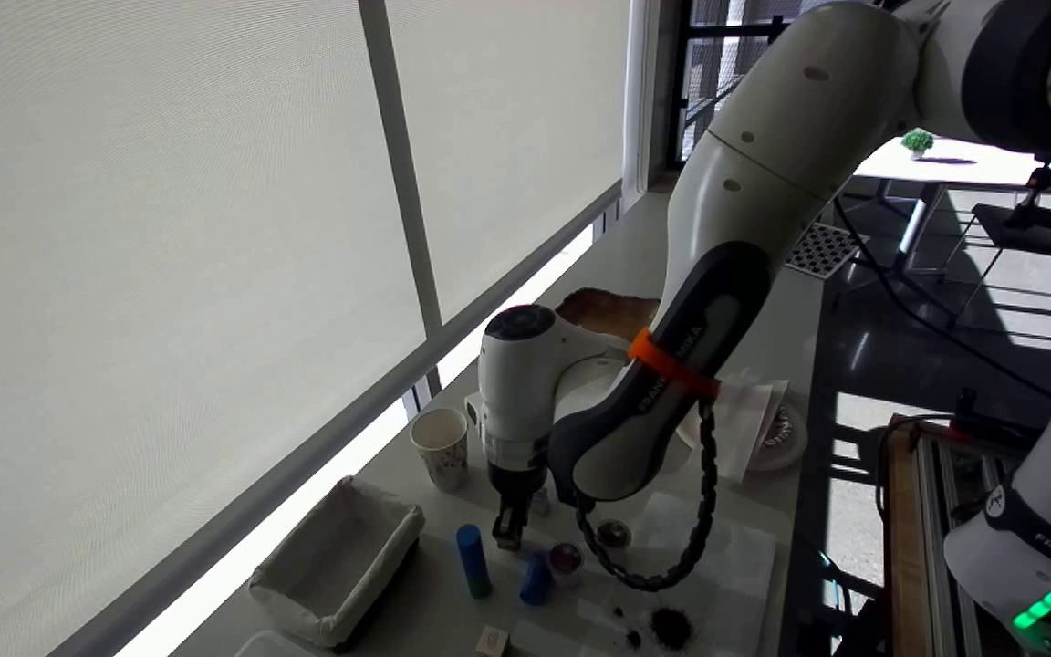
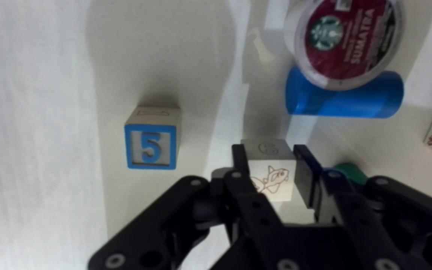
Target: Rearrange the some of the blocks
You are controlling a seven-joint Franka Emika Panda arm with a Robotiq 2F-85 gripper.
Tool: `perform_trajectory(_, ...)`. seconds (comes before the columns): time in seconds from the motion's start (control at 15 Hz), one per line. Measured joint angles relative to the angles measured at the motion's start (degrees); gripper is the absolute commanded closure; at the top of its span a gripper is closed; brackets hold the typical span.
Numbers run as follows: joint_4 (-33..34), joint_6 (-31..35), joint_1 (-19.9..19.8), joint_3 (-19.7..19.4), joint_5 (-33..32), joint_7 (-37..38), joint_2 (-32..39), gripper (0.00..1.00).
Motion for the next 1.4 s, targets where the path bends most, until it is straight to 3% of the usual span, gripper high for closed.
perform_trajectory(0.53,0.1,-3.6,-0.2,-3.1,-1.8,-1.2,-6.4,0.91)
perform_trajectory(1.4,-0.5,-6.0,-2.2,-3.3,-4.1,-6.2,-4.7,0.91)
